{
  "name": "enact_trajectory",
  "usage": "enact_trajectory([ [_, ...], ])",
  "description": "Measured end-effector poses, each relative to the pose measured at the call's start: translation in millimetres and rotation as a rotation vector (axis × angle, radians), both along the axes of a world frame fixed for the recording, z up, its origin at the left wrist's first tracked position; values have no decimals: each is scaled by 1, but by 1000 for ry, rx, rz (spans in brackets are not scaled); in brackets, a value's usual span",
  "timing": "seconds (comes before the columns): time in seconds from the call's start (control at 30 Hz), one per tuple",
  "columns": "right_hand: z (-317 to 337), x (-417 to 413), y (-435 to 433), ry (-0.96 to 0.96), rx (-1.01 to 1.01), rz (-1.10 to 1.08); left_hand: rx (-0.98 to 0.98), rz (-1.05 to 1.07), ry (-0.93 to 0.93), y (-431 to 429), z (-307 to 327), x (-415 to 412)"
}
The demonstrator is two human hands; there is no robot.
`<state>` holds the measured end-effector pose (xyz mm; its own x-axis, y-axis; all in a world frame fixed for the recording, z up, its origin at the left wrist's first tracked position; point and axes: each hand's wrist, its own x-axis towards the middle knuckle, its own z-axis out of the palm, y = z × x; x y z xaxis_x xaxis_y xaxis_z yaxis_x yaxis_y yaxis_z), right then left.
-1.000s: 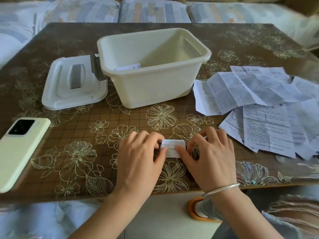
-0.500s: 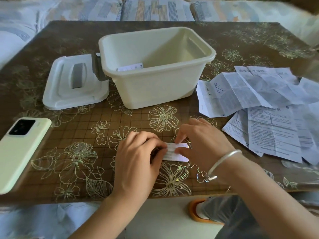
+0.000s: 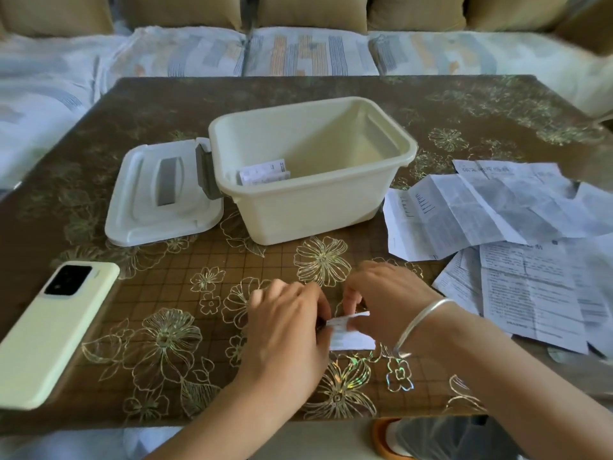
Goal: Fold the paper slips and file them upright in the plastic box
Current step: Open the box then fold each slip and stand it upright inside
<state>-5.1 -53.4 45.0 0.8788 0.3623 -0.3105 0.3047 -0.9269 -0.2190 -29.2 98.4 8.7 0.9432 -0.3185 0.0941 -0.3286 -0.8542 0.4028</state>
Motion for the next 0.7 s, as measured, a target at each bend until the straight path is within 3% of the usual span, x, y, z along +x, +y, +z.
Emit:
enact_trajectory([
  [0.17,26,12,-13,-43,192,-55,-191,-64,0,3,36,14],
  [0.33,109,65,-32,-305,503,-134,-438,-54,-299,27,119,78],
  [0.43,128,123,-25,-296,495,-131,-317,5,-310,49,143,138],
  [0.57,104,190,1,154,165,-22,34,-199,-74,55,141,191],
  [0.7,77,211,9,426,-134,88,357,-425,108,45,138,210],
])
